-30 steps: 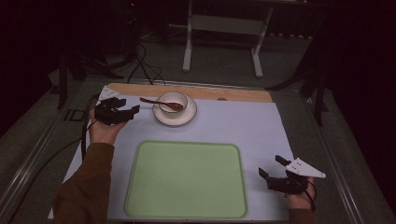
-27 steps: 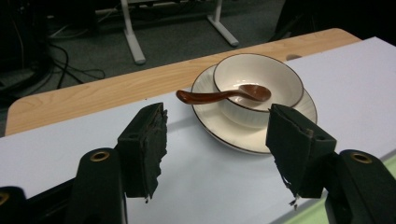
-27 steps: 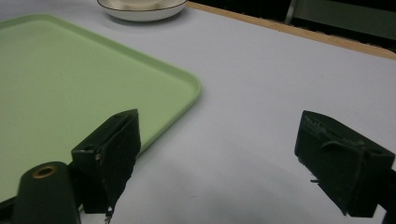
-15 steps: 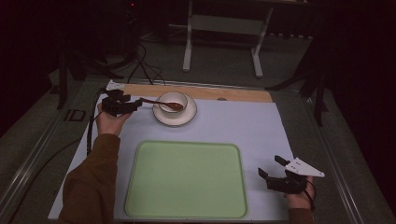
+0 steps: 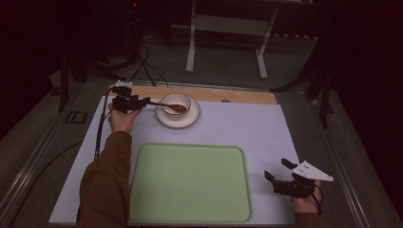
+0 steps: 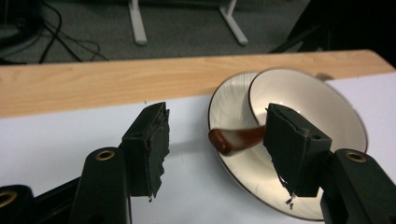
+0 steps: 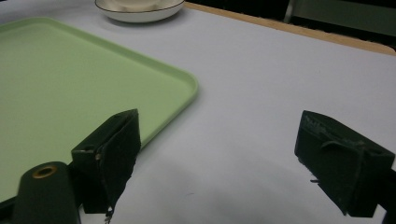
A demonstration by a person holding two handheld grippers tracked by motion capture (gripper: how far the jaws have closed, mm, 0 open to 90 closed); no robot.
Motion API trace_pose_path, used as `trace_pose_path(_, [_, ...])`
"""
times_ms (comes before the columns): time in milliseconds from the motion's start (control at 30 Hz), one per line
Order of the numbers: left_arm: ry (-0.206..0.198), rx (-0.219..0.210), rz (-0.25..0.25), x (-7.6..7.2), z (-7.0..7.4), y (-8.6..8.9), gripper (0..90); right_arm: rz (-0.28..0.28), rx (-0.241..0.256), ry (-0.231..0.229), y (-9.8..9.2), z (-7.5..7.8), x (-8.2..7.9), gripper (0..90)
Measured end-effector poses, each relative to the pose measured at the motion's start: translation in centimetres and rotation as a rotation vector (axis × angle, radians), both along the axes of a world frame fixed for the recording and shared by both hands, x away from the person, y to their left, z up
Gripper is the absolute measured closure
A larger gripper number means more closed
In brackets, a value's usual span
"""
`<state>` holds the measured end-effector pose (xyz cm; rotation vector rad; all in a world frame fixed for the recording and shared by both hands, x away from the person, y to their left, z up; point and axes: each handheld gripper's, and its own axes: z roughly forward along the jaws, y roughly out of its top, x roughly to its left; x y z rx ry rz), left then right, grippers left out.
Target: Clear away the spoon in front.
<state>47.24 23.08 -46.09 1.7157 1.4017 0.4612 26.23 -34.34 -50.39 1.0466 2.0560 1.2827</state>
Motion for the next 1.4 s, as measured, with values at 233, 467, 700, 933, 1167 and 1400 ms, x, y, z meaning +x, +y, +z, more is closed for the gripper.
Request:
trace_pose_path(233, [0.011, -0.032, -0.047, 0.1, -0.5, -0.6, 51.6, -0.001, -0.003, 0.001, 0.0, 0.0, 0.0, 14.1])
trace_pose_path(467, [-0.025, -0.003, -0.082, -1.0, 0.2, -1.5, 63.5, -0.003, 0.001, 0.001, 0.0, 0.0, 0.0, 14.1])
trace_pose_path(700, [-0.055, 0.049, -0.126, -2.3, 0.6, -2.8, 70.8, 0.003, -0.007, 0.001, 0.1, 0.0, 0.0, 14.1])
trace_pose_path(933, [-0.085, 0.056, -0.134, -3.3, 0.3, -3.0, 80.0, 0.002, -0.007, 0.002, 0.1, 0.0, 0.0, 14.1])
trace_pose_path(1167, [-0.101, 0.079, -0.147, -3.7, 0.2, -3.2, 80.7, 0.004, -0.011, 0.005, 0.2, -0.1, 0.0, 14.1])
trace_pose_path(1400, [-0.113, 0.151, -0.17, -4.0, -0.1, -4.6, 78.3, 0.006, -0.011, 0.009, 0.2, -0.1, 0.0, 14.1])
